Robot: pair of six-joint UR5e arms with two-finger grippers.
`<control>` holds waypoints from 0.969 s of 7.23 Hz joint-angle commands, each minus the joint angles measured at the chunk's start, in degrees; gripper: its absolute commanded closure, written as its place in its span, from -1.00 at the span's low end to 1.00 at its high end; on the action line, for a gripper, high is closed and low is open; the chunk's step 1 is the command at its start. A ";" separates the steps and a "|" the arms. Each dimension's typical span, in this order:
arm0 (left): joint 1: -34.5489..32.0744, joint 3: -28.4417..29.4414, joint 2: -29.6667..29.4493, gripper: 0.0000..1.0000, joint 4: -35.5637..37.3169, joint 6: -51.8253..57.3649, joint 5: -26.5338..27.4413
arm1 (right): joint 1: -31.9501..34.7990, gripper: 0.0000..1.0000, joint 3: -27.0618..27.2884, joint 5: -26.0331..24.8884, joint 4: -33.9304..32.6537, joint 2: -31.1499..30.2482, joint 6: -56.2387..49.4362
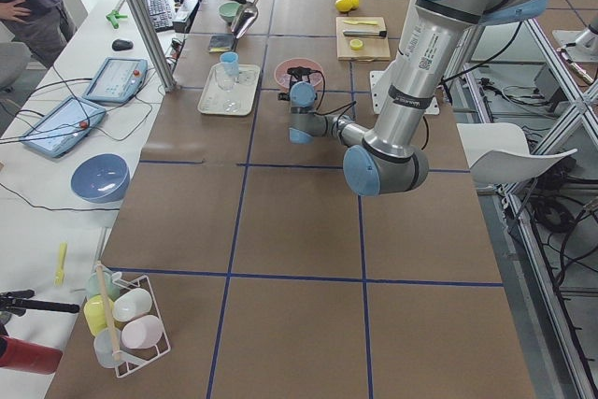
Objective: Put ice in cup with scoop
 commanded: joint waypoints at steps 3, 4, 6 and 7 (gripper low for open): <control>-0.09 0.00 0.00 -1.00 0.00 0.00 -0.05 | 0.80 1.00 0.61 3.35 -0.07 -0.17 0.96; -0.09 0.00 0.00 -1.00 -0.09 0.00 0.04 | 2.11 1.00 0.79 5.73 -0.16 -0.17 1.14; -0.09 0.00 0.00 -1.00 0.00 0.00 -0.05 | 4.48 1.00 3.32 12.74 -0.34 -1.13 7.50; -0.09 0.00 0.00 -1.00 -0.09 0.00 -0.05 | 4.76 1.00 7.86 15.48 -0.33 -3.83 11.82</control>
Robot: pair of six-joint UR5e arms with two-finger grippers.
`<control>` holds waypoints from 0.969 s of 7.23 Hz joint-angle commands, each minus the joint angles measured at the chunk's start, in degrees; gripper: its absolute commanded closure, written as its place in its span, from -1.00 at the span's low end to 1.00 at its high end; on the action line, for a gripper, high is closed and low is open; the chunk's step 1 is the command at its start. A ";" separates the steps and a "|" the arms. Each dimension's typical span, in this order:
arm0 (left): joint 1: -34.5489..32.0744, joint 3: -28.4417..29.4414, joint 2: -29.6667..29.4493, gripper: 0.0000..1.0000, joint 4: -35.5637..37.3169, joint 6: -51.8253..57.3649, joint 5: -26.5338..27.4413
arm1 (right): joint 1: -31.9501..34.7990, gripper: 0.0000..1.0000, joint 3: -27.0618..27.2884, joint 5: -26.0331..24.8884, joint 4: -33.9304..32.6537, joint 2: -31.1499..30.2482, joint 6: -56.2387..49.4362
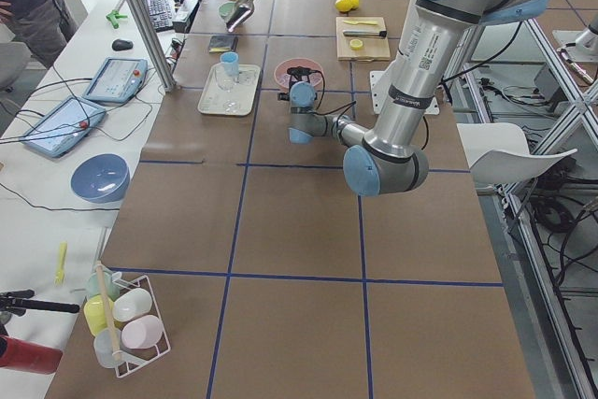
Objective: Put ice in cup with scoop
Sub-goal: 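Carry the empty scoop with the right gripper back to its spot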
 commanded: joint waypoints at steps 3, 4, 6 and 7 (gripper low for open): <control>0.00 -0.09 0.00 -1.00 -0.06 0.00 -0.01 | 3.34 1.00 33.41 11.82 0.43 -23.22 19.28; 0.00 0.00 0.00 -1.00 0.02 0.00 -0.01 | 3.27 1.00 43.52 12.00 0.69 -31.74 24.27; 0.00 -0.09 0.00 -1.00 -0.06 0.00 -0.01 | 1.96 1.00 50.20 14.02 5.06 -39.96 33.26; 0.00 -0.09 0.00 -1.00 -0.06 0.00 -0.01 | 0.82 1.00 51.09 14.55 11.44 -44.70 33.63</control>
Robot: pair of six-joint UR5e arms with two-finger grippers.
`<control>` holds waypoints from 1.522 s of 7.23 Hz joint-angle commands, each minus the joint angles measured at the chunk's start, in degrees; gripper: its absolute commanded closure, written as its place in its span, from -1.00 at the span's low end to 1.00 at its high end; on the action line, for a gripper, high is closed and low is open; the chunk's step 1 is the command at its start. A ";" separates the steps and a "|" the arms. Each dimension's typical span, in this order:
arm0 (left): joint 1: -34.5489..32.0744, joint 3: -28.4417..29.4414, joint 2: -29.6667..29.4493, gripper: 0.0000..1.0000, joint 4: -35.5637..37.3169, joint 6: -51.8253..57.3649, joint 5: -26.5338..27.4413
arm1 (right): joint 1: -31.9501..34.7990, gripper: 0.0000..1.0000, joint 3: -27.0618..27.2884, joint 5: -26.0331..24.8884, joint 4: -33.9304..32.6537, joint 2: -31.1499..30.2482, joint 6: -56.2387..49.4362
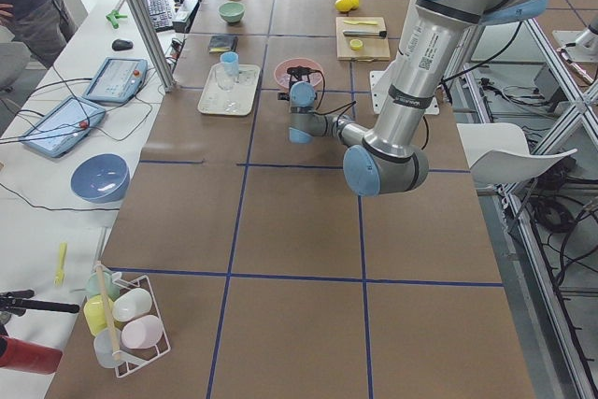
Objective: Put ice in cup with scoop
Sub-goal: 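Carry the empty scoop with the right gripper back to its spot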
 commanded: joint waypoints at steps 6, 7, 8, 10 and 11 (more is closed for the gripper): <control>-0.09 -0.10 0.09 -1.00 -0.82 0.00 0.00 | -16.22 1.00 -4.47 0.15 55.47 -29.12 32.93; -0.09 -0.10 0.17 -1.00 -0.82 0.00 0.09 | -17.21 1.00 -5.28 -0.03 56.05 -29.21 34.54; 0.00 -0.02 0.17 -1.00 -0.82 0.00 0.00 | -18.17 1.00 -5.47 -0.12 55.71 -29.30 34.99; -0.09 -0.02 0.17 -1.00 -0.73 0.00 0.09 | -19.49 1.00 -6.17 -0.20 55.62 -29.30 34.99; -0.09 -0.02 0.17 -1.00 -0.82 0.00 0.09 | -19.94 1.00 -6.87 -0.12 55.62 -29.13 34.73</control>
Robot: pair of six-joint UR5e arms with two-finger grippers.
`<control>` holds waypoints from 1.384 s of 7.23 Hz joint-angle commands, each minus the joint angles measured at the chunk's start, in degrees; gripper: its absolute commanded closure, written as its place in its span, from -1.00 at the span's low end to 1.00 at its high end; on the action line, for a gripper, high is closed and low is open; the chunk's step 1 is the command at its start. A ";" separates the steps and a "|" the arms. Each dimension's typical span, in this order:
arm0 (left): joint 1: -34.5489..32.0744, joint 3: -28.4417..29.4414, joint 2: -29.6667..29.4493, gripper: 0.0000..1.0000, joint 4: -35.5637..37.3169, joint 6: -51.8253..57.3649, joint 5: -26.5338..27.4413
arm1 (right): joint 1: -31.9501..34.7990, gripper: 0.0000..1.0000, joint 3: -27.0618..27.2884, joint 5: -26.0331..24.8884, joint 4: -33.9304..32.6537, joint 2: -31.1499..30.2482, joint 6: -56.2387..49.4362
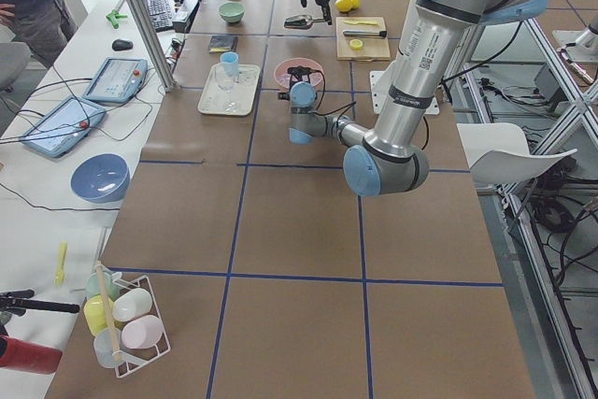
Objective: Put ice in cup with scoop
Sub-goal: 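Lower the scoop onto the table and open the right gripper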
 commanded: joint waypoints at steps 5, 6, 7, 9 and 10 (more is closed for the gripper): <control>-0.04 0.01 0.03 -1.00 -0.04 0.00 0.03 | -1.12 -1.00 -1.46 -0.85 0.55 1.34 -0.14; -0.04 0.01 0.20 -1.00 -0.04 0.00 -0.06 | 0.97 -1.00 -1.11 -1.90 0.46 2.74 -0.05; -0.04 0.01 0.20 -1.00 -0.04 0.00 0.03 | 2.38 -1.00 -0.15 -7.21 0.64 3.79 -0.31; -0.13 -0.08 0.38 -1.00 -0.04 0.00 0.03 | 9.03 -1.00 -0.49 -10.88 0.20 6.34 -7.20; -0.39 -0.08 0.55 -1.00 -0.04 0.09 -0.06 | 14.56 -1.00 -0.49 -8.26 -0.06 6.09 -14.92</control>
